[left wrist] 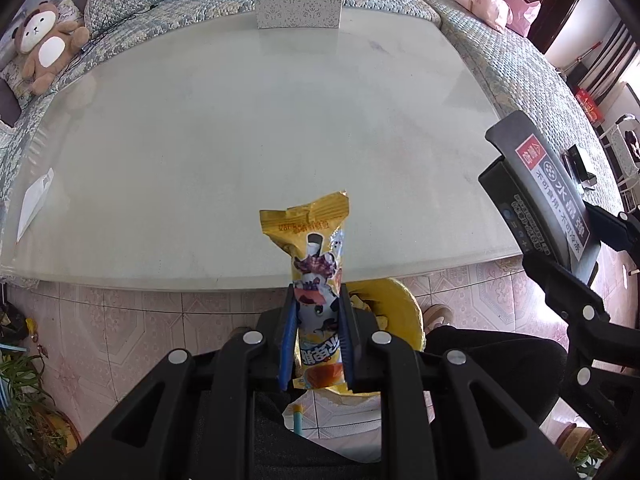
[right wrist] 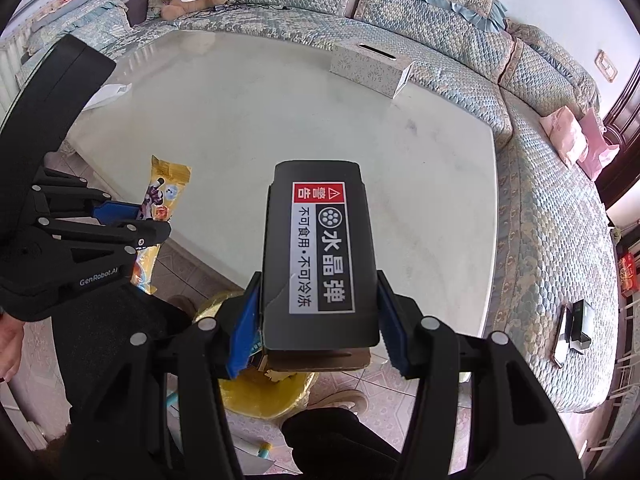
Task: Collect trash
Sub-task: 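Carry the snack wrapper and black box with both tools over the yellow bin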
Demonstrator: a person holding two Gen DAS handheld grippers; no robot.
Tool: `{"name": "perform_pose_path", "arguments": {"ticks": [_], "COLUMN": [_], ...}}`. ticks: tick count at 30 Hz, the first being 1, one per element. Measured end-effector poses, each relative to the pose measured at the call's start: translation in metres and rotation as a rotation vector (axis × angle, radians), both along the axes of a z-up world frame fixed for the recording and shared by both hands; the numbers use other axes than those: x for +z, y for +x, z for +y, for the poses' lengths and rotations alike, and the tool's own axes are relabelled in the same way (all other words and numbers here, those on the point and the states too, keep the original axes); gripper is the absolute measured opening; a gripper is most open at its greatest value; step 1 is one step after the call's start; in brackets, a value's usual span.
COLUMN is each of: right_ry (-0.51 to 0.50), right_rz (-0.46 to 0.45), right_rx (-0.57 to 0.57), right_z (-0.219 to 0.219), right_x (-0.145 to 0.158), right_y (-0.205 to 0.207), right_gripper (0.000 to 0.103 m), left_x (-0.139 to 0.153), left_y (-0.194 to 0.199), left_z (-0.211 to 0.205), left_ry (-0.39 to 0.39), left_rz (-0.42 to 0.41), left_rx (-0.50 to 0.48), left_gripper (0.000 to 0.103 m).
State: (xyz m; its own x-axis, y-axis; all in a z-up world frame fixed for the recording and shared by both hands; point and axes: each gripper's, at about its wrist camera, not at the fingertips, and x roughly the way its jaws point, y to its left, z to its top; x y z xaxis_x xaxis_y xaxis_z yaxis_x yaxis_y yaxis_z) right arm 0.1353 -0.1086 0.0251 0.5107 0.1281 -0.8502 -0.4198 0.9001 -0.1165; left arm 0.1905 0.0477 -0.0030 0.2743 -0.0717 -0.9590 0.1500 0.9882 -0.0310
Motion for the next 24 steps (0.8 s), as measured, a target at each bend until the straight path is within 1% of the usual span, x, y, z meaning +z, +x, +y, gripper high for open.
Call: {"name": "perform_pose_path", "arguments": {"ticks": [7,13,24], "right_ry": [-0.014,-0.019,-0.034], "right_rz": [-0.013,-0.017,0.008], "right_rx": [0.016,0.008,-0.001], "right_z": [0.009,0.01,0.007], "right_x": [0.0,-0.006,-0.038], "right_y": [-0.029,-0.048,-0.076], "right_gripper": [0.053,0.053,0.053], "left_x": [-0.011,-0.02,-0.05], "left_y": [-0.026,-0.043,-0.067], "left_z": [-0.003,-0.006,-0.013], "left_ry": [0.003,0.011,-0.033], "left_rz": [0.005,0.009,0.034], "left_rx": [-0.026,-0.051,-0.088], "left_gripper": [0.019,0.019,0.019]}}
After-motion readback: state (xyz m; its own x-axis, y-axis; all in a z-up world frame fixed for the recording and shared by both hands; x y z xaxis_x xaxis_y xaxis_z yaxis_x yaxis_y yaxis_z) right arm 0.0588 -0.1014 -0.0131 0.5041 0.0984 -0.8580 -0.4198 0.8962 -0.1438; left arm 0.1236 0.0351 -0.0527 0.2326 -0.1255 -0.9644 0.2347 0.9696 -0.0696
